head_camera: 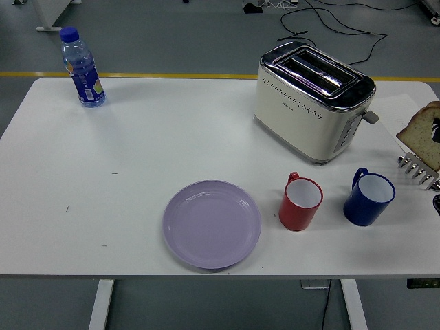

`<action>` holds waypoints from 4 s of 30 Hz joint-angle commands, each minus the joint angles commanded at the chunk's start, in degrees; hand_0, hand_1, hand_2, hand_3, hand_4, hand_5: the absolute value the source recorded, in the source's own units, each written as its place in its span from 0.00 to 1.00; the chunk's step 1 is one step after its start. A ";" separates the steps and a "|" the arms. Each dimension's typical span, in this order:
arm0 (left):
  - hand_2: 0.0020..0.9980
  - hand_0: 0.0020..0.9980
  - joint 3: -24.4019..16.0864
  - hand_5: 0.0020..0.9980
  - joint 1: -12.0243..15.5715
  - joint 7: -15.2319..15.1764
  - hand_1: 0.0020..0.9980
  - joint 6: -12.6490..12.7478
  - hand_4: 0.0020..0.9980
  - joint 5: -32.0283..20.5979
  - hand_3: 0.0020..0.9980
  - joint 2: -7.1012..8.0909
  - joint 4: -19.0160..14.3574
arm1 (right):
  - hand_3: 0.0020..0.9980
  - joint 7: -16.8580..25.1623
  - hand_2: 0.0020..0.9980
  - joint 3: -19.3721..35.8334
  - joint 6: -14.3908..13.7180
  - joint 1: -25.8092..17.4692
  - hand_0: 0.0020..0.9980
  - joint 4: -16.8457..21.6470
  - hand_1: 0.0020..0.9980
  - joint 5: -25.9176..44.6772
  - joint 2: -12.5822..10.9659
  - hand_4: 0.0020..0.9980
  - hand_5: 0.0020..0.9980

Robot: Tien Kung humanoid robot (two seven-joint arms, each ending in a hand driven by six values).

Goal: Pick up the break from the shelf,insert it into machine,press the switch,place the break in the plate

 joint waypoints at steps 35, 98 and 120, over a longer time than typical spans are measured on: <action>0.60 0.66 0.92 1.00 -0.15 0.26 0.57 0.23 0.35 -0.95 0.63 0.17 0.00 | 0.50 0.79 0.39 -10.26 0.99 26.82 0.27 4.14 0.31 8.44 5.26 0.39 0.00; 0.60 0.67 1.02 1.00 -0.66 0.44 0.58 0.61 0.35 -1.11 0.63 0.27 0.00 | 0.50 3.58 0.38 -21.26 -0.56 34.16 0.26 -21.49 0.31 8.20 16.43 0.40 0.00; 0.60 0.66 0.41 1.00 -0.47 0.76 0.58 0.66 0.35 -0.01 0.63 0.16 0.00 | 1.00 7.63 1.00 -21.28 0.96 34.04 0.90 -25.94 0.85 9.18 18.29 0.80 0.18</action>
